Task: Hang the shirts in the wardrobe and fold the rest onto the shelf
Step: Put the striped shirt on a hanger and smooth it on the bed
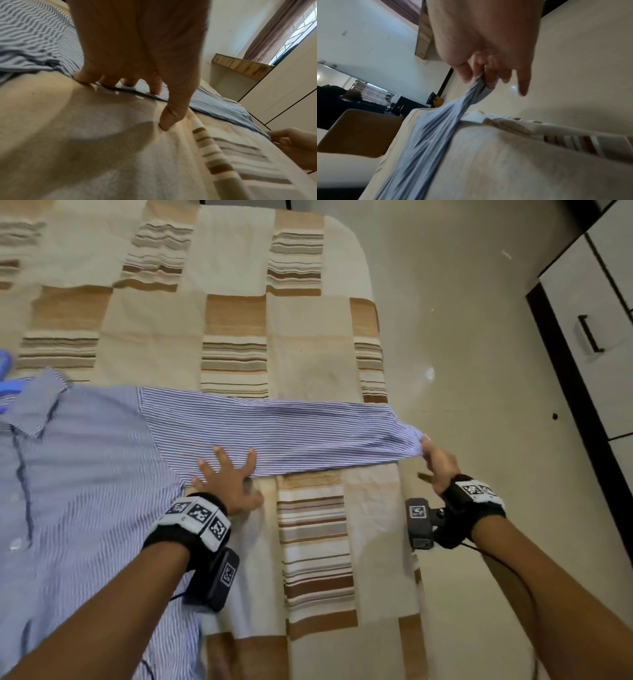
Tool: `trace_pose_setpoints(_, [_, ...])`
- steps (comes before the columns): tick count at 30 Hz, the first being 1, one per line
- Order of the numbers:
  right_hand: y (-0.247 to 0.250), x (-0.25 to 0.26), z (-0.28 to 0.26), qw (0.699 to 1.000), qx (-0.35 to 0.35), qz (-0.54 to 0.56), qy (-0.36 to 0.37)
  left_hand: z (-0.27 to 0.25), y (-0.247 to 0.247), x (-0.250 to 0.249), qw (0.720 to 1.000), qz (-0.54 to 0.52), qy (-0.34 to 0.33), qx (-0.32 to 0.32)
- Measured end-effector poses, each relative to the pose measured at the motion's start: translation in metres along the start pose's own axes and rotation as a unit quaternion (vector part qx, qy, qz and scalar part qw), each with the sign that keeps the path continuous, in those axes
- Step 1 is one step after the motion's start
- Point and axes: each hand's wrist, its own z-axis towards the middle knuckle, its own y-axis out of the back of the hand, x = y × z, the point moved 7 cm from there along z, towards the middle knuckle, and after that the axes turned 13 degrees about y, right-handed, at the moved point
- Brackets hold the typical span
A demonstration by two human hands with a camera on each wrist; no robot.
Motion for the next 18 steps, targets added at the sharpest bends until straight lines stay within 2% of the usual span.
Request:
trace_pose_setpoints(2, [0.005,-0.002,-0.002,0.992,0.05,-0.105,-0.048,-0.004,0.001,-0.002,1.0,0.003,0.002,0.011])
trace_pose_setpoints(4, [0.0,0.007,-0.007,0.964,0.092,-0.243,-0.058,-0.007,0.003,-0.004,1.0,0.005,-0.008,0.03])
trace_pose_setpoints(6, [-0.012,0.035,-0.017,0.928,0.041,-0.371,0.001,-0.009,0.01,0.0,0.995,-0.051,-0.031,0.08])
trace_pose_setpoints(7, [-0.03,0.054,-0.029,0.906,0.016,-0.419,0.053,-0.011,0.018,0.005,0.986,-0.127,-0.05,0.101])
trace_pose_setpoints(8, [-0.059,0.073,-0.045,0.884,0.022,-0.454,0.114,-0.013,0.032,0.014,0.968,-0.22,-0.075,0.095])
trace_pose_setpoints(9, [-0.101,0.086,-0.062,0.854,0.061,-0.484,0.179,-0.015,0.048,0.029,0.946,-0.305,-0.098,0.052])
trace_pose_setpoints(10, [-0.148,0.094,-0.082,0.813,0.116,-0.516,0.243,-0.017,0.063,0.05,0.929,-0.353,-0.105,-0.023])
trace_pose_setpoints(11, [-0.197,0.095,-0.101,0.763,0.174,-0.544,0.304,-0.018,0.072,0.074,0.928,-0.346,-0.089,-0.102])
trace_pose_setpoints(12, [-0.241,0.092,-0.122,0.717,0.227,-0.561,0.345,-0.018,0.072,0.099,0.94,-0.297,-0.052,-0.158])
trace_pose_setpoints(13, [-0.276,0.086,-0.138,0.681,0.273,-0.573,0.366,-0.017,0.064,0.123,0.959,-0.22,0.003,-0.18])
trace_pose_setpoints(14, [-0.302,0.078,-0.149,0.652,0.307,-0.585,0.373,-0.013,0.049,0.145,0.974,-0.141,0.056,-0.167])
trace_pose_setpoints(15, [-0.319,0.068,-0.156,0.631,0.332,-0.594,0.372,-0.014,0.031,0.163,0.983,-0.076,0.095,-0.135])
trace_pose_setpoints(16, [-0.326,0.062,-0.158,0.624,0.347,-0.596,0.368,-0.015,0.012,0.178,0.987,-0.038,0.118,-0.1])
trace_pose_setpoints(18, [-0.314,0.057,-0.149,0.632,0.339,-0.59,0.371,-0.019,-0.016,0.196,0.991,-0.027,0.119,-0.055])
